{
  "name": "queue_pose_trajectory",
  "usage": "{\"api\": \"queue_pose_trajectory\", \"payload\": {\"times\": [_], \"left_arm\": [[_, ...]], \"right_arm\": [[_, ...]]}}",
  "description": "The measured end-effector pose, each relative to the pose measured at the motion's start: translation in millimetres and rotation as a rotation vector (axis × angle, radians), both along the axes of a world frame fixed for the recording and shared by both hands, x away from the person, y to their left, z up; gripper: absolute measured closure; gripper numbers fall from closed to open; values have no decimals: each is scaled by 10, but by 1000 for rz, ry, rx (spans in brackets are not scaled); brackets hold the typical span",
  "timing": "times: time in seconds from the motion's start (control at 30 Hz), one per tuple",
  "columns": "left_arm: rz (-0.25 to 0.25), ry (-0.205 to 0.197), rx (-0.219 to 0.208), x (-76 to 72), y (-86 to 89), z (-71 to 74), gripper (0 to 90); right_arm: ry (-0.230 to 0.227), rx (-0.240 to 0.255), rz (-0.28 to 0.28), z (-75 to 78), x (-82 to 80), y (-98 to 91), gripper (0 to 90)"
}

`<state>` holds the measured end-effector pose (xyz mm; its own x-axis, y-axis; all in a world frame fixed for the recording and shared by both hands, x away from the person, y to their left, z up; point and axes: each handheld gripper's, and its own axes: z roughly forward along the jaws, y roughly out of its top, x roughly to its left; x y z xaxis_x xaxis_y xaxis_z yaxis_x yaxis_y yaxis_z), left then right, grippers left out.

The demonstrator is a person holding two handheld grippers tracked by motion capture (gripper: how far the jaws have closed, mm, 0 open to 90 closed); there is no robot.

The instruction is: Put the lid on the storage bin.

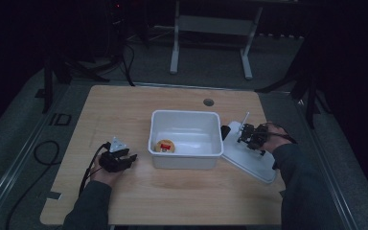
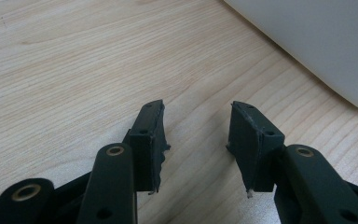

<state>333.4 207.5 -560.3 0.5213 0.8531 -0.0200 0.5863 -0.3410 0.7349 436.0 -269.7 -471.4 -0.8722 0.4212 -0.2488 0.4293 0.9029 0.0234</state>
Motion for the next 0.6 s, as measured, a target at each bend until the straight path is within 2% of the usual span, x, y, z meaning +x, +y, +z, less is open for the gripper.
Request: {"api": "queue_pose_trajectory", "payload": {"times": [0.6], "left_arm": [[0, 0, 0, 0, -1, 0, 557]], "right_arm": [[12, -7, 40, 28, -19, -19, 843]]}}
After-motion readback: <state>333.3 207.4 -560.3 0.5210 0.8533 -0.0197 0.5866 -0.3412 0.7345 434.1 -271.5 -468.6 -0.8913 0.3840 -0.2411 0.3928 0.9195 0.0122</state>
